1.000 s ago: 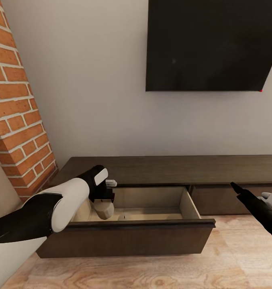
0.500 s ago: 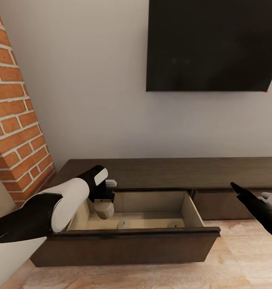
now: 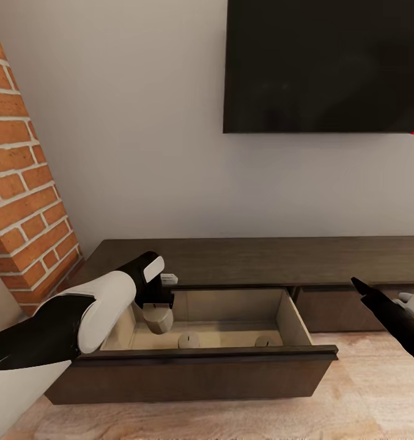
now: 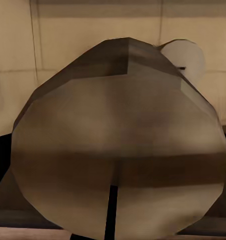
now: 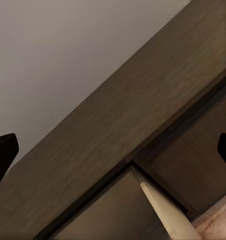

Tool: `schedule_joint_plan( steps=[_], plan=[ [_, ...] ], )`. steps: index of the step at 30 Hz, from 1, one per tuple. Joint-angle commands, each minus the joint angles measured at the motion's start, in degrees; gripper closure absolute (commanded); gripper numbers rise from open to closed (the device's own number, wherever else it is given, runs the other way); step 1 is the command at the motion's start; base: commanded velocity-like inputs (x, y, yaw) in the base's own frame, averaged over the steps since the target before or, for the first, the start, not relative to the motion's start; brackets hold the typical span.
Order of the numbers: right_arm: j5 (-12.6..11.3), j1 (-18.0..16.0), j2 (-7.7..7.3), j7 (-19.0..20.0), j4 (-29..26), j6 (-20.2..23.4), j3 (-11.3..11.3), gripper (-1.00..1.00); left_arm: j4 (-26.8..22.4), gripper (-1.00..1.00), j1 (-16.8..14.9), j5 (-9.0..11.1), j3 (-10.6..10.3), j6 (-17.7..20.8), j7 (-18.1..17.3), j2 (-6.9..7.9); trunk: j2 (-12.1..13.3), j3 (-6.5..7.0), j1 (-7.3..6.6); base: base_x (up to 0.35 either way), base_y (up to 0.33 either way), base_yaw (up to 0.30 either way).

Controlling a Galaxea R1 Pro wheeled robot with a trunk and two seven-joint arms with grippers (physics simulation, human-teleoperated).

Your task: Place each of the two pumpkins and all three candles from the living room inside a cabinet in the living room (use any cabinet), then make sure every cabinet is closed, and position the cauldron so it is next to a table in the living room.

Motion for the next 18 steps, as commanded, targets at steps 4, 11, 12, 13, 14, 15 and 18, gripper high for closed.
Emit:
schedule_joint_plan(
  steps=[4, 11, 12, 13, 14, 15, 18],
  plan=[
    [-0.6, 0.0, -0.01, -0.5, -0.1, 0.3, 0.0, -1.0, -0.1, 1.0, 0.0, 0.5, -0.1, 0.1, 0.5, -0.07, -0.1, -0.95, 0.08, 0.0, 0.0, 0.0],
    [-0.6, 0.0, -0.01, -0.5, -0.1, 0.3, 0.0, -1.0, -0.1, 1.0, -0.1, 0.5, -0.1, -4.0, 0.5, -0.23, -0.2, -2.5, 0.27, 0.0, 0.0, 0.0],
    [-0.6, 0.0, -0.01, -0.5, -0.1, 0.3, 0.0, -1.0, -0.1, 1.0, 0.0, 0.5, -0.1, -4.7, 0.5, -0.25, -0.2, -2.72, 0.29, 0.0, 0.0, 0.0],
    [-0.6, 0.0, -0.01, -0.5, -0.1, 0.3, 0.0, -1.0, -0.1, 1.0, 0.0, 0.5, -0.1, -4.9, 0.5, -0.27, -0.2, -2.94, 0.32, 0.0, 0.0, 0.0],
    [-0.6, 0.0, -0.01, -0.5, -0.1, 0.3, 0.0, -1.0, -0.1, 1.0, 0.0, 0.5, -0.1, -5.2, 0.5, -0.3, -0.2, -3.16, 0.34, 0.0, 0.0, 0.0],
    [-0.6, 0.0, -0.01, -0.5, -0.1, 0.3, 0.0, -1.0, -0.1, 1.0, 0.0, 0.5, -0.1, -5.5, 0.5, -0.32, -0.2, -3.38, 0.37, 0.0, 0.0, 0.0],
    [-0.6, 0.0, -0.01, -0.5, -0.1, 0.3, 0.0, -1.0, -0.1, 1.0, 0.0, 0.4, -0.2, -5.8, 0.5, -0.36, -0.3, -4.05, 0.45, 0.0, 0.0, 0.0]
  ],
)
